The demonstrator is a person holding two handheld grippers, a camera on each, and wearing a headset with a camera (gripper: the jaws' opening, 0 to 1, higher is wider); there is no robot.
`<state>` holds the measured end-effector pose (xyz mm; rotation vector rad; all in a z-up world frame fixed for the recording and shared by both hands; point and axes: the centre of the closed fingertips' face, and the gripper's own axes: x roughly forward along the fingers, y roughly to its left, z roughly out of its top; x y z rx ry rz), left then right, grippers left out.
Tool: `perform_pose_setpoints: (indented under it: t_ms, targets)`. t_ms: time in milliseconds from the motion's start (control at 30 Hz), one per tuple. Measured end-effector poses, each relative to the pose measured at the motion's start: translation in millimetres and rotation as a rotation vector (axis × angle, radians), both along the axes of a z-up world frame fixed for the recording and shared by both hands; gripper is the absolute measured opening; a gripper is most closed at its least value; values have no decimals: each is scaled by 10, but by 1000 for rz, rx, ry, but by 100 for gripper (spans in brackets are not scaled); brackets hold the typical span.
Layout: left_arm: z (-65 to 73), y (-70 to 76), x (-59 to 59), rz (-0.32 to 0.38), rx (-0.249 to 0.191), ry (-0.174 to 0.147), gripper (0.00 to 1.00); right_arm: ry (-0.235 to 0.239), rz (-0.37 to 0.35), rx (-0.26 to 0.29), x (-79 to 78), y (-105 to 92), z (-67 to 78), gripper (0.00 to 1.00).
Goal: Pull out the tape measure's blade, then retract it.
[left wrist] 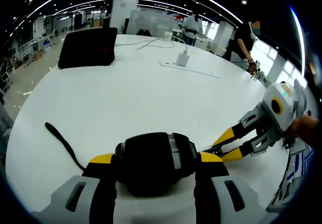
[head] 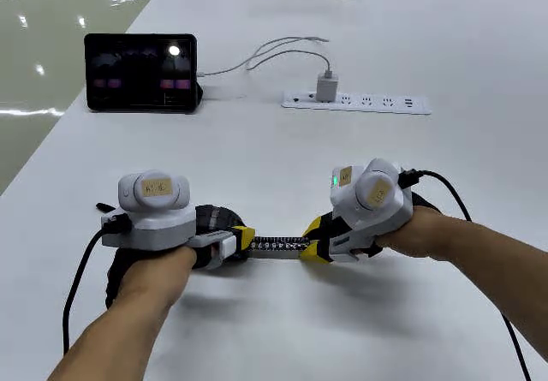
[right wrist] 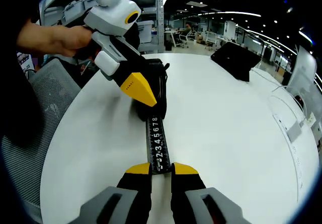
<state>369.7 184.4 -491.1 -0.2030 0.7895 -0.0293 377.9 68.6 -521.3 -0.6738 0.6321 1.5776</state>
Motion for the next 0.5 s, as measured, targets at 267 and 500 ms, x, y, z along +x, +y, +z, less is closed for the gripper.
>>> perform_pose_setpoints:
  t_ms: [267, 500]
  targets:
    - [5, -2, -3, 0, -4, 1, 57, -1, 7, 3, -16, 76, 2, 10]
    - [1, 5, 0, -1, -7, 1, 57, 1, 12, 6, -33, 136, 6, 10]
